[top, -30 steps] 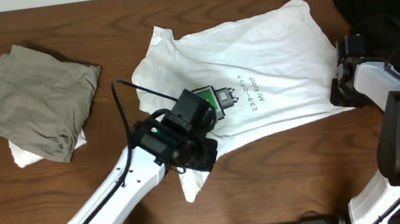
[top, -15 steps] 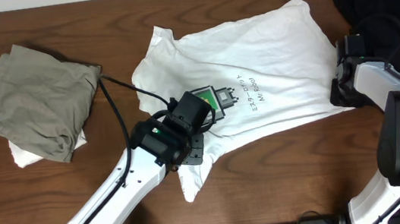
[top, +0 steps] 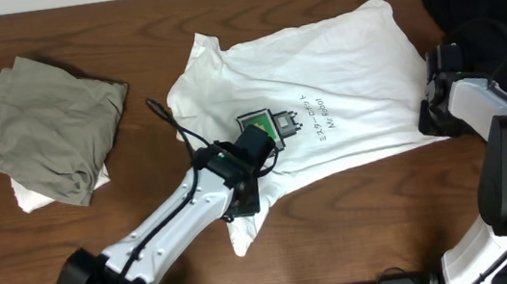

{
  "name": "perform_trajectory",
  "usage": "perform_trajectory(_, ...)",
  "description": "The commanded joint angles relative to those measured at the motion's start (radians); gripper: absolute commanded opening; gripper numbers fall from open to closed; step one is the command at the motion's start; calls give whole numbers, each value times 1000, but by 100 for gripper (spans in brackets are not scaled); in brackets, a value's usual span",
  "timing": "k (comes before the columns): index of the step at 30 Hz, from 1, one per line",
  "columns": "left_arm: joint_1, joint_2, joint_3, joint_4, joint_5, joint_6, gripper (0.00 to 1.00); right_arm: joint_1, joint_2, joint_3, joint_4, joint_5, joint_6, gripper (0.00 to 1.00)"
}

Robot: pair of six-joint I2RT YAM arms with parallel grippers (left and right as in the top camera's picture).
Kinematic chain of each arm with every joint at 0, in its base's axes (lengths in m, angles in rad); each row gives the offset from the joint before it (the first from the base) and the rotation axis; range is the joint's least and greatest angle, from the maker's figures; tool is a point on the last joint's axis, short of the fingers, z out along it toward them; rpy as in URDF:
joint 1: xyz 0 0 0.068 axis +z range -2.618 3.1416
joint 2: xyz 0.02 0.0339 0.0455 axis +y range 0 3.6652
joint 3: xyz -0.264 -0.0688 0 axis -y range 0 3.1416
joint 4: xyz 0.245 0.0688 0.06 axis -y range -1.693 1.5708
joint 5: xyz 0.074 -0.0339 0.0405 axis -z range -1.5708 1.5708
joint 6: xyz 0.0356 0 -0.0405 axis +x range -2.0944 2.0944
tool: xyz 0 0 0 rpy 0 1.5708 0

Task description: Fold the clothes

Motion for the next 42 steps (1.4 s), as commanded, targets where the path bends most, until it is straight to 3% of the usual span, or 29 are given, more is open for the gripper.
perform_trajectory(1,3,31,-5,4,1,-27,31,-10,50,-36,-19,-71,15,4)
perform_trajectory(3,3,32,-5,20,23,-7,11,-10,50,-36,-19,-71,15,4)
perform_trajectory(5,3,26,0,46,66,42,6,-10,50,-36,-19,-71,14,4)
perform_trajectory(10,-13,-25,31,61,153,190,6,-10,50,-36,-19,-71,15,4)
perform_trajectory(16,-119,-83,31,29,582,630,6,-10,50,-36,-19,-71,15,4)
perform_trajectory(19,-193,-78,31,-12,624,708,7,-10,50,-36,-20,-71,14,4)
perform_trajectory(21,-225,-72,31,-11,613,708,8,-10,50,-36,-20,-71,15,4)
perform_trajectory(24,-240,-71,31,-11,580,726,22,-10,50,-36,-20,-71,14,4)
perform_trajectory(27,-238,-71,31,-31,426,689,38,-10,50,-36,-20,-71,15,4)
perform_trajectory(31,-209,-72,31,-49,177,590,39,-10,50,-36,-24,-71,14,4)
perform_trajectory(34,-145,-85,31,-51,76,500,38,-10,50,-36,-27,-71,14,4)
perform_trajectory(42,174,-105,29,134,34,314,41,-10,50,-36,-23,-75,14,4)
